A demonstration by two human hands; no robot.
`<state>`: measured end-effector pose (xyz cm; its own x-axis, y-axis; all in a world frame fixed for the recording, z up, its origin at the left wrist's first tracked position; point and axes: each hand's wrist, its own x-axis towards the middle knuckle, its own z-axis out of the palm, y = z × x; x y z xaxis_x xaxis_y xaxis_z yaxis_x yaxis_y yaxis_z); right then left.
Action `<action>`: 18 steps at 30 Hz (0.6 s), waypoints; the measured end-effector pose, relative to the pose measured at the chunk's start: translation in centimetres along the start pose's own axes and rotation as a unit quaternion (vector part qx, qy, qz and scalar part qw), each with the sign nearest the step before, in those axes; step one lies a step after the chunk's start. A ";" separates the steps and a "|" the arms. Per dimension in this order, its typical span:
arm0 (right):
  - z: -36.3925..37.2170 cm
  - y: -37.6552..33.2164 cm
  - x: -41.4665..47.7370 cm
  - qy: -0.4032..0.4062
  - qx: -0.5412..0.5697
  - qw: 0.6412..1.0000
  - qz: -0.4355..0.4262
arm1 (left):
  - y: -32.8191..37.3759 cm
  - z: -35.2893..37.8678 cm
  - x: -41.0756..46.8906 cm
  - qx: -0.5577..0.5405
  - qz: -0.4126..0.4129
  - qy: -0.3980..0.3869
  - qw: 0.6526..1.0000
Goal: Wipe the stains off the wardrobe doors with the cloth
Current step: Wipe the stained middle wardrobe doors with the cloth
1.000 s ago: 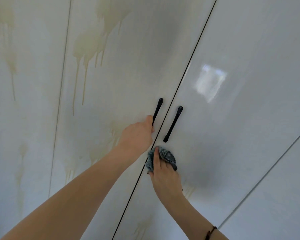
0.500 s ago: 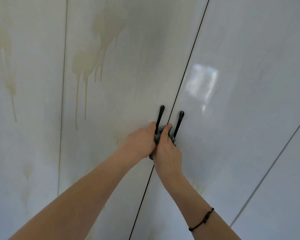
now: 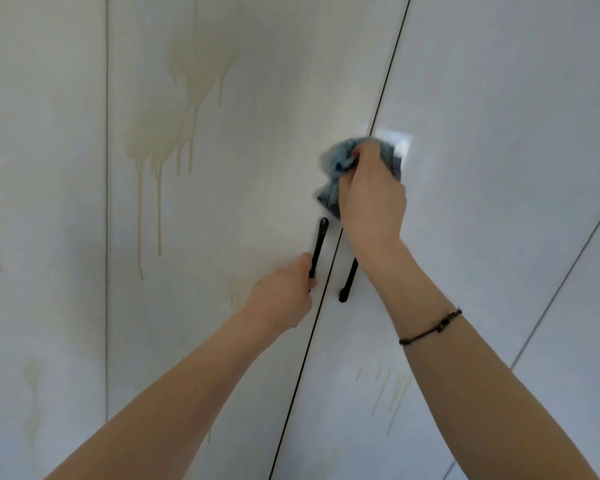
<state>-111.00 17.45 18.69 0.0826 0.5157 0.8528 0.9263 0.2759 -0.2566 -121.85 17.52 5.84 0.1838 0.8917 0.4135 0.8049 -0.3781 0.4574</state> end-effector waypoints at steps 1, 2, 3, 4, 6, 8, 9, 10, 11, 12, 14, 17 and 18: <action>0.8 0.4 -1.7 -0.026 -0.013 1.000 -0.004 | 0.0 0.1 -0.1 0.000 0.002 0.002 1.000; 1.7 0.9 -3.4 -0.047 -0.032 0.998 -0.009 | -0.2 0.2 0.0 0.000 0.006 0.003 1.000; 2.3 1.3 -5.1 -0.064 -0.043 0.997 -0.004 | -0.2 0.3 0.1 -0.002 0.011 0.005 1.000; 3.0 1.8 -6.3 -0.074 -0.044 0.996 0.006 | -0.4 0.4 0.2 -0.006 0.013 0.008 1.000; 3.9 2.2 -8.1 -0.107 -0.050 0.993 0.027 | -0.5 0.2 0.3 -0.010 0.011 0.007 1.000; 4.2 2.3 -10.1 -0.162 -0.061 0.984 0.035 | -0.4 0.1 0.1 -0.016 0.011 0.002 1.000; 4.2 2.3 -11.0 -0.189 -0.063 0.979 0.039 | -0.4 0.2 -0.1 -0.018 0.012 0.003 1.000; 4.0 2.4 -11.6 -0.200 -0.064 0.977 0.040 | -0.2 0.2 -0.3 -0.019 0.016 0.006 1.000; 3.9 2.4 -11.8 -0.204 -0.058 0.976 0.045 | -0.1 0.2 -0.5 -0.020 0.018 0.010 1.000; 3.8 2.4 -11.6 -0.200 -0.051 0.977 0.048 | 0.0 0.2 -0.6 -0.021 0.018 0.014 1.000; 3.4 2.0 -10.1 -0.177 -0.041 0.982 0.044 | 0.1 0.0 -0.7 -0.028 0.012 0.017 0.999; 2.0 1.1 -6.6 -0.115 -0.035 0.992 0.031 | -0.1 0.2 -0.8 -0.030 0.005 0.015 0.999; 1.4 0.7 -5.2 -0.092 -0.030 0.995 0.026 | -0.1 0.3 -0.8 -0.030 0.001 0.014 0.999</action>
<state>-111.32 16.16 13.46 0.0678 0.6691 0.7401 0.9431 0.1989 -0.2663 -121.92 16.92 5.23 0.1687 0.8845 0.4349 0.7695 -0.3939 0.5028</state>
